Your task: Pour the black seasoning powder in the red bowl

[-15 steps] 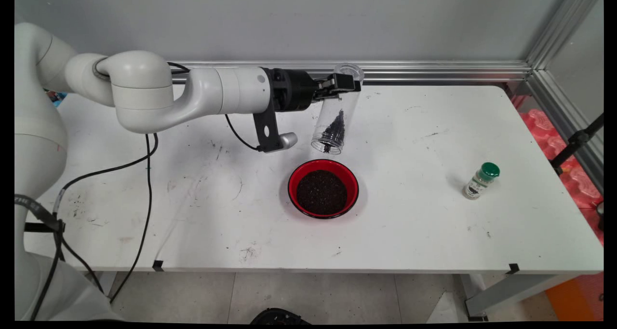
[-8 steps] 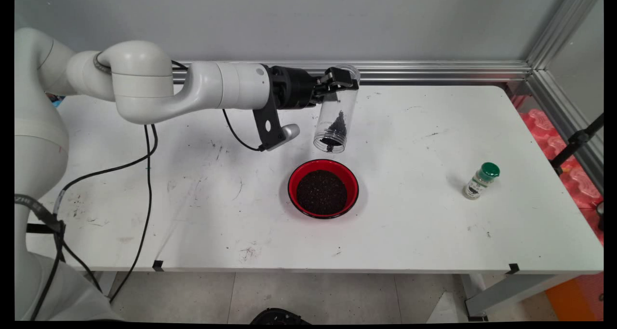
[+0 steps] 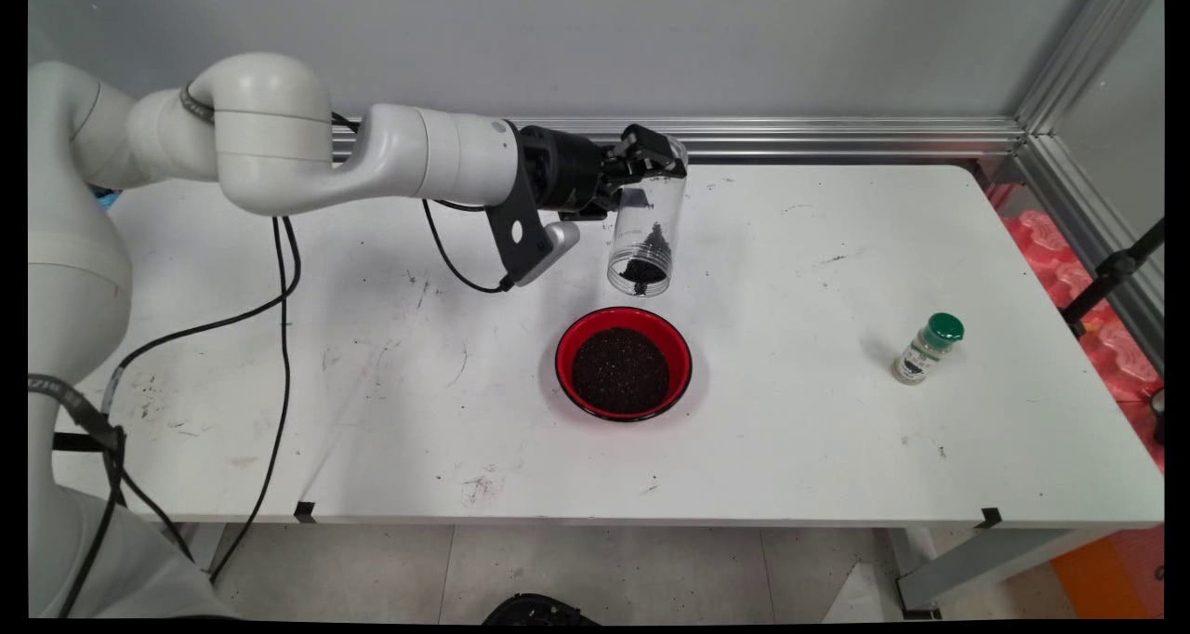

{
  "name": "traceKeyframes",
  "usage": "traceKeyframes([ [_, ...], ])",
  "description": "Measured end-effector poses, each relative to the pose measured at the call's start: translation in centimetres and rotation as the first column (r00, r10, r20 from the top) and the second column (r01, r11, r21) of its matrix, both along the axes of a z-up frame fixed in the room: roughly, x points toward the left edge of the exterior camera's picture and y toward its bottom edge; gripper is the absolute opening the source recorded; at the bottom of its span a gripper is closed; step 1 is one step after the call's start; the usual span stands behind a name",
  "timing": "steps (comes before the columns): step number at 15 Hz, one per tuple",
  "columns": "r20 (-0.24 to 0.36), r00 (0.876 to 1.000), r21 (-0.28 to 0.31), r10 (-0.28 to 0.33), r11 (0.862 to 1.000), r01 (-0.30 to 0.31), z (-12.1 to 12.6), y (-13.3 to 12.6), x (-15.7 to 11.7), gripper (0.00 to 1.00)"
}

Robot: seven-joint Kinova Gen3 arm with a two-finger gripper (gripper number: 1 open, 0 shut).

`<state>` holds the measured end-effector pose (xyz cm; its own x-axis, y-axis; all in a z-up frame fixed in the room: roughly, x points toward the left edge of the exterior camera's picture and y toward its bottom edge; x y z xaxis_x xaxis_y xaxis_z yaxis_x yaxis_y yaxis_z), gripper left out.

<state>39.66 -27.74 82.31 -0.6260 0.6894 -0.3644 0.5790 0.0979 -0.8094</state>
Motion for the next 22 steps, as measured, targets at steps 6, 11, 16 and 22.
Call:
traceKeyframes([
  [6, -0.065, 0.997, 0.087, 0.036, 0.996, -0.031, 0.4, -1.1, 0.3, 0.00],
  [11, -0.115, 0.991, 0.158, 0.062, 0.987, -0.043, 0.8, -2.1, 0.4, 0.00],
  [16, -0.161, 0.983, 0.223, 0.090, 0.973, -0.052, 1.1, -3.2, 0.4, 0.00],
  [22, -0.231, 0.961, 0.340, 0.150, 0.938, -0.065, 1.6, -4.9, 0.5, 0.00],
])
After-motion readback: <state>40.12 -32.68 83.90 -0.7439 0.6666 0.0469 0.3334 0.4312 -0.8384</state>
